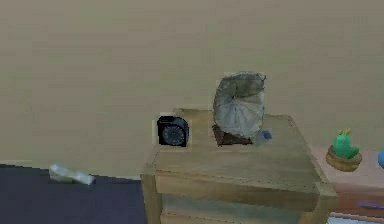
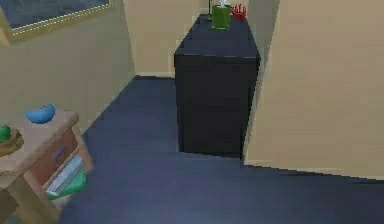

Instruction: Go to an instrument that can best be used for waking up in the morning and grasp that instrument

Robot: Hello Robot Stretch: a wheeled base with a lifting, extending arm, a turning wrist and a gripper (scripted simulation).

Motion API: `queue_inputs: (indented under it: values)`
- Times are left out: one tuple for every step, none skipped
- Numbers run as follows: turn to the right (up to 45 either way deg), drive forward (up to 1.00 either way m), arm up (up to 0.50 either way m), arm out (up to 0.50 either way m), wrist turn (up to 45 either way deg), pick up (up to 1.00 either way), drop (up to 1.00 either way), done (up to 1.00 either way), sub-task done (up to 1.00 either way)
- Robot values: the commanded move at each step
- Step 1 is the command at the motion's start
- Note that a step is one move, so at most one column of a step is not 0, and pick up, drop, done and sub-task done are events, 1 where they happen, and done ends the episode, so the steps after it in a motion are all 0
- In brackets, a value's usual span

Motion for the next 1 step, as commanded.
queue_inputs:
  values:
    - [-45.0, 0.0, 0.0, 0.0, 0.0, 0.0, 0.0, 0.0, 0.0]
